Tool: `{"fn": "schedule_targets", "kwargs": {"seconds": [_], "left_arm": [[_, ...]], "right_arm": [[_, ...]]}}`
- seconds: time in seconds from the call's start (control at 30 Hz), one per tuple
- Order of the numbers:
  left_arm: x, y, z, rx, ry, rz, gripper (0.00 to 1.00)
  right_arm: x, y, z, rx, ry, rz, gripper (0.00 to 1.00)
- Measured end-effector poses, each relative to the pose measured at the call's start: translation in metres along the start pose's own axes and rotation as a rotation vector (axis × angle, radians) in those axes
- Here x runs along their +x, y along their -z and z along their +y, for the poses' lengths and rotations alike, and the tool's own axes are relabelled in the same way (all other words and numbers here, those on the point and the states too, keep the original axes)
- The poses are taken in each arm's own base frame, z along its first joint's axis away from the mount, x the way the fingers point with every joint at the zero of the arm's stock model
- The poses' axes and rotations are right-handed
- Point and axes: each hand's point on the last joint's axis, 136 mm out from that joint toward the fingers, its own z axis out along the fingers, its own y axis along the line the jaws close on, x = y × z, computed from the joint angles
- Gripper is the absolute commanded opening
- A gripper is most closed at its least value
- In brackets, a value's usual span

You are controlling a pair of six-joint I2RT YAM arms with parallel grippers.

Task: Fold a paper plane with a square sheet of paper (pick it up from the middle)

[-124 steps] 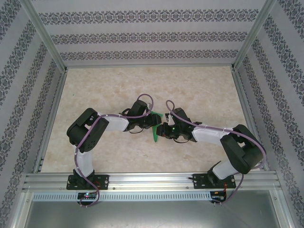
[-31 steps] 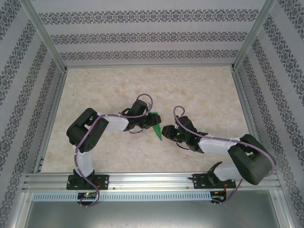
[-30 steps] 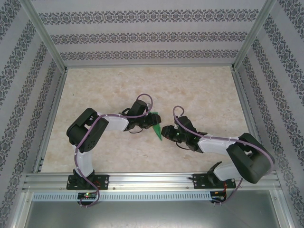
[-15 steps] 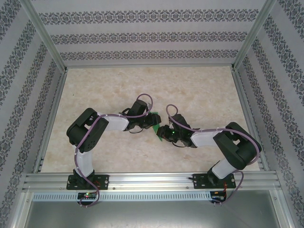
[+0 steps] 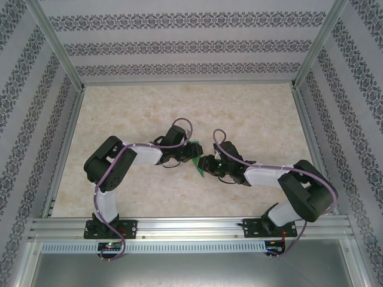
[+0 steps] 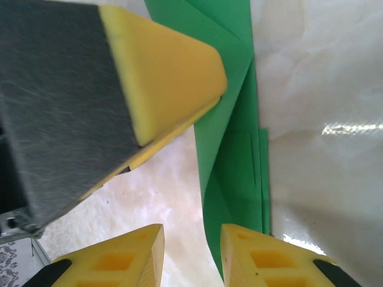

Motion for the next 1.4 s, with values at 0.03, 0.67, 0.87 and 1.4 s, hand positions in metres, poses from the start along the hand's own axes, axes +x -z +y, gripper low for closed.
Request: {"fn": "schedule_targets", "kwargs": {"seconds": [0.03, 0.67, 0.87, 1.4], "left_arm": [[0.000, 0.000, 0.000, 0.000, 0.000, 0.000, 0.45], [0.000, 0.000, 0.001, -0.008, 0.004, 0.005, 0.45], [0.000, 0.000, 0.000, -0.008, 0.004, 0.005, 0.45], [0.000, 0.000, 0.001, -0.009, 0.005, 0.006, 0.45]], "right_arm": [[-0.001, 0.000, 0.000, 0.003, 0.002, -0.002, 0.31], [0.004, -0.009, -0.009, 0.050, 0.033, 0.038, 0.22], [0.007, -0.014, -0.010, 0.057, 0.041, 0.049, 0.15], [0.017, -0.027, -0.018, 0.064, 0.035, 0.085, 0.00]]}}
